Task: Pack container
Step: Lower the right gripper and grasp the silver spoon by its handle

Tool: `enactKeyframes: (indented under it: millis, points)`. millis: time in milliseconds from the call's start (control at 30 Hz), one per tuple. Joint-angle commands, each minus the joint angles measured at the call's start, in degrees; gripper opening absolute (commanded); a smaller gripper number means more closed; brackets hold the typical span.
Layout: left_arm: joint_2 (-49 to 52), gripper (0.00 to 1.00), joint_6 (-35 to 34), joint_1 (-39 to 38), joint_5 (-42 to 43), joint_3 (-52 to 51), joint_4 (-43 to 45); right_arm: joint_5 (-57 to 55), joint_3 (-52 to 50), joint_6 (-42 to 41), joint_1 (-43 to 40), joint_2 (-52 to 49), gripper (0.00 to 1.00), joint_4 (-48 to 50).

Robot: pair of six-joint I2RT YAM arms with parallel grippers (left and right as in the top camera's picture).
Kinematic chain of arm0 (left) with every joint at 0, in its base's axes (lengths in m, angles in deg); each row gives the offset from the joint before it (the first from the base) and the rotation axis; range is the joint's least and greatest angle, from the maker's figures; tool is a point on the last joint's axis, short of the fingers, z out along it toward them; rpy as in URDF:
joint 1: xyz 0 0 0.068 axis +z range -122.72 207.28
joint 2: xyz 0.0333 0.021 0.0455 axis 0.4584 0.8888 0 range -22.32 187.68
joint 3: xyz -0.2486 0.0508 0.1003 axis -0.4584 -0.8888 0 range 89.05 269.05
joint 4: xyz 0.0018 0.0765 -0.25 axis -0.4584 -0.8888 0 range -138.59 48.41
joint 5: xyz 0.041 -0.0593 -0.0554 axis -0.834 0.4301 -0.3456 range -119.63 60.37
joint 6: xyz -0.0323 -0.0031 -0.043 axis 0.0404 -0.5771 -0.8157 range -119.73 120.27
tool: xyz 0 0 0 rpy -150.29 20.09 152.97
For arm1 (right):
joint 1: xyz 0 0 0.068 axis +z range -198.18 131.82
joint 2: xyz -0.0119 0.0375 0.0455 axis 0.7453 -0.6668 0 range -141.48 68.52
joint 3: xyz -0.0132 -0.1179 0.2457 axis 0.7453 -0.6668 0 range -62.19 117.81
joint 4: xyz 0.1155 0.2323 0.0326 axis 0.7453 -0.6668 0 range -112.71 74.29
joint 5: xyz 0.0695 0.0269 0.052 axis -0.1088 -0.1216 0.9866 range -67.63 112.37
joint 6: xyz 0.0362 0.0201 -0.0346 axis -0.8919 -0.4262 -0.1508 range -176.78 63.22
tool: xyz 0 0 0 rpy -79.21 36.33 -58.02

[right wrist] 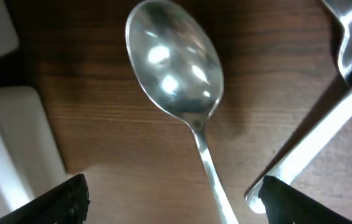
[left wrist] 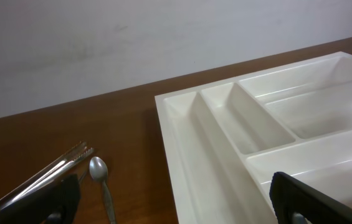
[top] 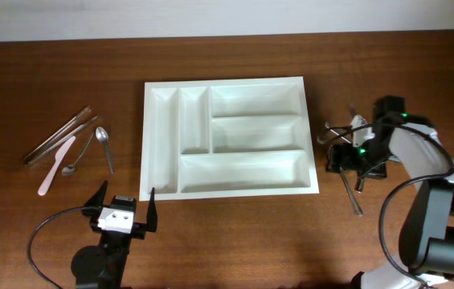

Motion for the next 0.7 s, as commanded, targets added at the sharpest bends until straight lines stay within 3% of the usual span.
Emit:
enactKeyframes:
  millis: [0, 667]
  points:
    - [-0.48, 0.99, -0.7, 0.17, -0.2, -0.44, 0.17, -6.86, -0.48, 1.4, 1.88, 0.17, 0.88, 0.83]
    - [-0.48, 0.99, -0.7, 0.17, -0.2, -0.44, 0.2, -9.27, -2.14, -0.42, 1.66, -7.08, 0.75, 3.23]
